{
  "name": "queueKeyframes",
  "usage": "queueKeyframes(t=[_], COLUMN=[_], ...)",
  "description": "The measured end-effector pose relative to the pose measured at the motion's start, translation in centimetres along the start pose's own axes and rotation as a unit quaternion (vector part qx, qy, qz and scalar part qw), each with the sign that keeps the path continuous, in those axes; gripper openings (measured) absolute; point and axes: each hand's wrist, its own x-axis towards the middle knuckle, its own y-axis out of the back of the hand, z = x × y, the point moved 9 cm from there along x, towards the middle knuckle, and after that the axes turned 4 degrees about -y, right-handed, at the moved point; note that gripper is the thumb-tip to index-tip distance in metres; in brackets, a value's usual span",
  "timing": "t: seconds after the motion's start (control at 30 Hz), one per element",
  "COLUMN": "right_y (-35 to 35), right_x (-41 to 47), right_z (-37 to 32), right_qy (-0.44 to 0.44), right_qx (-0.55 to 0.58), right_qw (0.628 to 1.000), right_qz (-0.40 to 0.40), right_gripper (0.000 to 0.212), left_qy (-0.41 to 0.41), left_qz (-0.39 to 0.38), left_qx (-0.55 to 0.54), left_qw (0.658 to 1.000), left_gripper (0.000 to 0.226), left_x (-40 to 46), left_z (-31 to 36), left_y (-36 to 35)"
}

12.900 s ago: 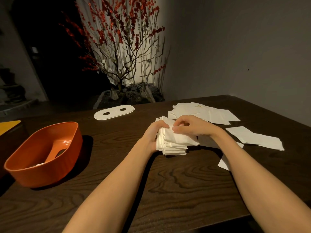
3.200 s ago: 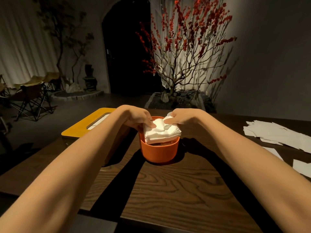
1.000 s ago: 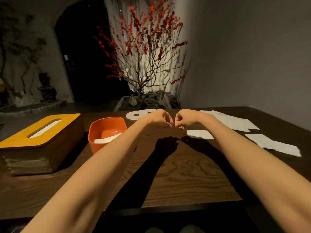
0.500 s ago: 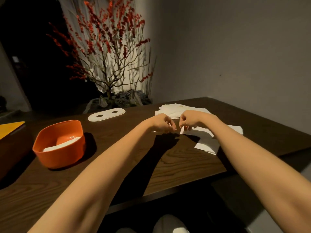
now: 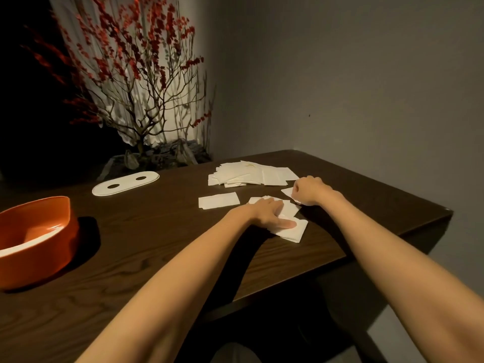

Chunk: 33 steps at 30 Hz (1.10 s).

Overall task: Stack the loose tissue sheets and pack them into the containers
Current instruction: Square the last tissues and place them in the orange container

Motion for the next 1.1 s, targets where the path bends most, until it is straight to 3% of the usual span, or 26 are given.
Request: queueKeyframes(t=[0.13, 0.37, 0.6, 0.7, 0.87, 1.03, 1.1], right_y=[-1.4, -2.6, -2.2, -2.0, -1.7, -1.6, -1.1], right_x=[0.9, 2.1, 3.3, 3.4, 4.2, 5.8, 6.7], right_z=[0.7, -1.6, -4.0, -3.7, -3.7, -4.5, -5.0], right_qy=[-0.026, 0.015, 0.078, 0.077, 0.078, 0.077, 0.079], right_qx=[-0.014, -0.013, 0.085, 0.114, 0.135, 0.13, 0.117], right_qw=[0.999, 0.999, 0.993, 0.991, 0.988, 0.988, 0.988], right_qz=[-0.026, -0.034, -0.02, -0.004, 0.015, 0.028, 0.067], right_gripper=[0.041, 0.044, 0.025, 0.027, 0.033, 0.033, 0.032], left_qy=[0.032, 0.065, 0.049, 0.047, 0.065, 0.092, 0.089], left_qz=[-0.013, 0.033, 0.166, 0.192, 0.232, 0.251, 0.252], left_qx=[0.071, 0.068, -0.037, -0.069, -0.065, -0.028, -0.015], left_qw=[0.997, 0.995, 0.984, 0.978, 0.968, 0.963, 0.964], left_gripper=[0.077, 0.074, 0.025, 0.017, 0.02, 0.037, 0.047], left_x=[1.0, 1.0, 0.8, 0.8, 1.8, 3.4, 4.3], left_z=[-2.0, -5.5, -7.6, -8.1, -9.3, -11.0, -11.8], left_y=[-0.5, 1.3, 4.4, 4.8, 5.6, 7.0, 7.6])
